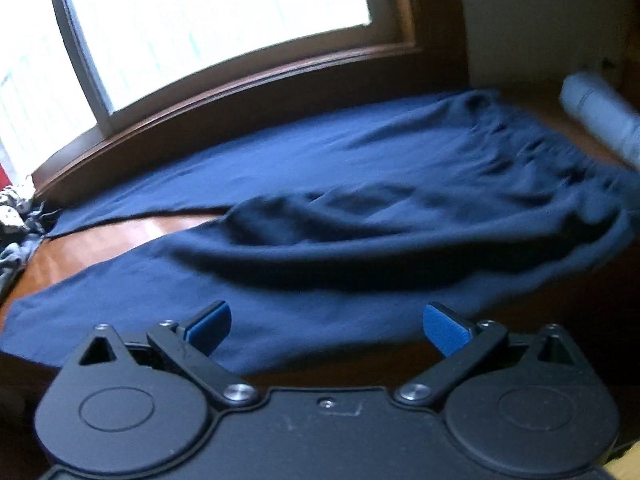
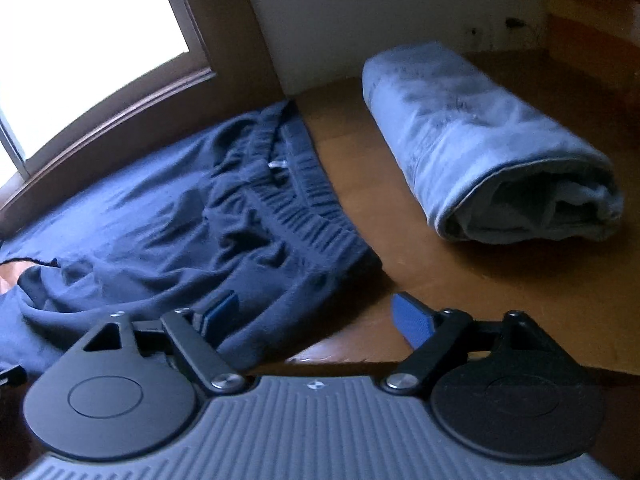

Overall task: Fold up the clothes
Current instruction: 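Grasp the sweatpants leg with the left gripper while the right gripper grasps the waistband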

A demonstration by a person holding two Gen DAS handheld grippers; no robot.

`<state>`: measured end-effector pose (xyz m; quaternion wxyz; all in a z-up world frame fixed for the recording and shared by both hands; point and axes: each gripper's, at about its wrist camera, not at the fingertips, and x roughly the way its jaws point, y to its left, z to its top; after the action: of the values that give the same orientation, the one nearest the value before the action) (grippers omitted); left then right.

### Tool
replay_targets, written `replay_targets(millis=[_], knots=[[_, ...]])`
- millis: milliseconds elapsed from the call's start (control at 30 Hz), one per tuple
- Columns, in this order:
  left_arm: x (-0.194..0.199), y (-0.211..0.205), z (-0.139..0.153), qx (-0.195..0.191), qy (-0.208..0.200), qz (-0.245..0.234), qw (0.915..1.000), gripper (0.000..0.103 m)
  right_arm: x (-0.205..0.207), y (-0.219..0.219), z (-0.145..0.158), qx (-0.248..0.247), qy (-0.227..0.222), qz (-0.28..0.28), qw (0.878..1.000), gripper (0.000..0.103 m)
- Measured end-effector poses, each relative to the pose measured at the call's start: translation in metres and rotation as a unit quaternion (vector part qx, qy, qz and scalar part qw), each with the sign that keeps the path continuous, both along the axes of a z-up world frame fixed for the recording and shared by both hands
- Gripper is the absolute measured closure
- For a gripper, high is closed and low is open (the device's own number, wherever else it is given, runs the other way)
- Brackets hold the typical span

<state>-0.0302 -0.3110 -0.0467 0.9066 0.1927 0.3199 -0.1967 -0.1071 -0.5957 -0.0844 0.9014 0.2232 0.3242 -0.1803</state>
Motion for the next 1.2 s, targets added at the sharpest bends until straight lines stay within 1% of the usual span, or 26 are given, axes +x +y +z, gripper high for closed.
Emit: replay_targets(millis=[67, 133, 167, 200, 233, 267, 367, 433, 500, 533, 567, 600, 633, 667, 700, 733, 767, 833, 867, 900, 933, 967, 1000, 1033, 1133, 1200], knots=[[-0.007, -0.016, 0.002, -0.008, -0.003, -0.009, 0.9999, 0.000, 0.001, -0.004, 0.000, 0.008, -0.010, 0.011, 1.000, 0.025], [-0.016, -0.032, 0.004, -0.012, -0.012, -0.023, 0.9996, 0.000, 0.002, -0.007, 0.004, 0.023, -0.019, 0.026, 0.999, 0.056], [-0.021, -0.042, 0.006, -0.012, -0.022, -0.033, 0.9992, 0.000, 0.002, -0.009, 0.007, 0.030, -0.023, 0.033, 0.999, 0.089], [-0.027, -0.052, 0.009, -0.016, -0.032, -0.048, 0.9982, 0.000, 0.003, -0.011, 0.009, 0.037, -0.028, 0.040, 0.998, 0.097], [-0.034, -0.061, 0.012, -0.021, -0.042, -0.063, 0.9969, 0.000, 0.003, -0.013, 0.011, 0.044, -0.032, 0.048, 0.997, 0.098], [-0.041, -0.070, 0.016, -0.035, -0.048, -0.095, 0.9938, 0.000, 0.004, -0.015, 0.013, 0.051, -0.037, 0.055, 0.997, 0.098], [-0.057, -0.096, 0.026, -0.089, -0.048, -0.186, 0.9773, 0.000, 0.006, -0.020, 0.019, 0.072, -0.050, 0.077, 0.993, 0.098], [-0.062, -0.119, 0.023, -0.086, -0.054, -0.226, 0.9688, 0.001, 0.006, -0.025, 0.025, 0.085, -0.060, 0.088, 0.991, 0.098], [-0.060, -0.140, 0.016, -0.073, -0.057, -0.241, 0.9660, 0.006, 0.007, -0.032, 0.031, 0.108, -0.072, 0.095, 0.987, 0.098], [-0.055, -0.149, 0.010, -0.064, -0.051, -0.240, 0.9674, 0.021, 0.008, -0.035, 0.033, 0.118, -0.073, 0.099, 0.985, 0.098], [-0.049, -0.157, 0.004, -0.053, -0.042, -0.238, 0.9690, 0.041, 0.008, -0.038, 0.034, 0.127, -0.074, 0.103, 0.984, 0.098], [-0.044, -0.165, -0.001, -0.043, -0.034, -0.235, 0.9704, 0.054, 0.009, -0.040, 0.036, 0.135, -0.074, 0.106, 0.982, 0.098], [-0.038, -0.170, -0.006, -0.038, -0.016, -0.233, 0.9715, 0.084, 0.010, -0.041, 0.037, 0.138, -0.072, 0.109, 0.982, 0.098], [-0.033, -0.170, -0.008, -0.042, -0.001, -0.229, 0.9726, 0.090, 0.011, -0.042, 0.038, 0.138, -0.071, 0.115, 0.981, 0.097], [-0.028, -0.170, -0.010, -0.047, 0.013, -0.223, 0.9735, 0.090, 0.011, -0.043, 0.039, 0.138, -0.070, 0.122, 0.980, 0.096], [-0.027, -0.167, -0.008, -0.055, 0.014, -0.219, 0.9740, 0.092, 0.012, -0.043, 0.040, 0.129, -0.066, 0.132, 0.981, 0.094], [-0.026, -0.163, -0.006, -0.061, 0.011, -0.217, 0.9742, 0.093, 0.013, -0.043, 0.041, 0.117, -0.061, 0.143, 0.981, 0.086], [-0.025, -0.159, -0.001, -0.068, 0.009, -0.211, 0.9750, 0.093, 0.011, -0.036, 0.046, 0.043, -0.043, 0.199, 0.978, 0.058], [-0.024, -0.157, 0.000, -0.073, 0.010, -0.207, 0.9756, 0.093, 0.006, -0.030, 0.047, -0.016, -0.037, 0.239, 0.970, 0.031], [-0.023, -0.156, 0.000, -0.076, 0.012, -0.204, 0.9759, 0.093, -0.003, -0.021, 0.046, -0.094, -0.039, 0.274, 0.956, 0.019], [-0.022, -0.156, 0.001, -0.077, 0.014, -0.202, 0.9762, 0.093, -0.013, -0.012, 0.044, -0.176, -0.044, 0.306, 0.935, 0.018], [-0.021, -0.157, 0.000, -0.077, 0.012, -0.201, 0.9765, 0.093, -0.021, -0.002, 0.038, -0.257, -0.048, 0.334, 0.905, 0.018], [-0.021, -0.159, 0.001, -0.077, 0.010, -0.201, 0.9766, 0.093, -0.026, 0.008, 0.030, -0.328, -0.044, 0.359, 0.872, 0.018], [-0.020, -0.161, 0.001, -0.076, 0.009, -0.201, 0.9766, 0.093, -0.027, 0.015, 0.023, -0.369, -0.037, 0.375, 0.849, 0.018], [-0.025, -0.160, 0.006, -0.079, 0.007, -0.200, 0.9766, 0.093, -0.015, 0.028, 0.007, -0.414, -0.049, 0.409, 0.811, 0.018], [-0.026, -0.158, 0.008, -0.082, 0.007, -0.197, 0.9770, 0.092, -0.004, 0.035, 0.002, -0.438, -0.066, 0.411, 0.797, 0.018]])
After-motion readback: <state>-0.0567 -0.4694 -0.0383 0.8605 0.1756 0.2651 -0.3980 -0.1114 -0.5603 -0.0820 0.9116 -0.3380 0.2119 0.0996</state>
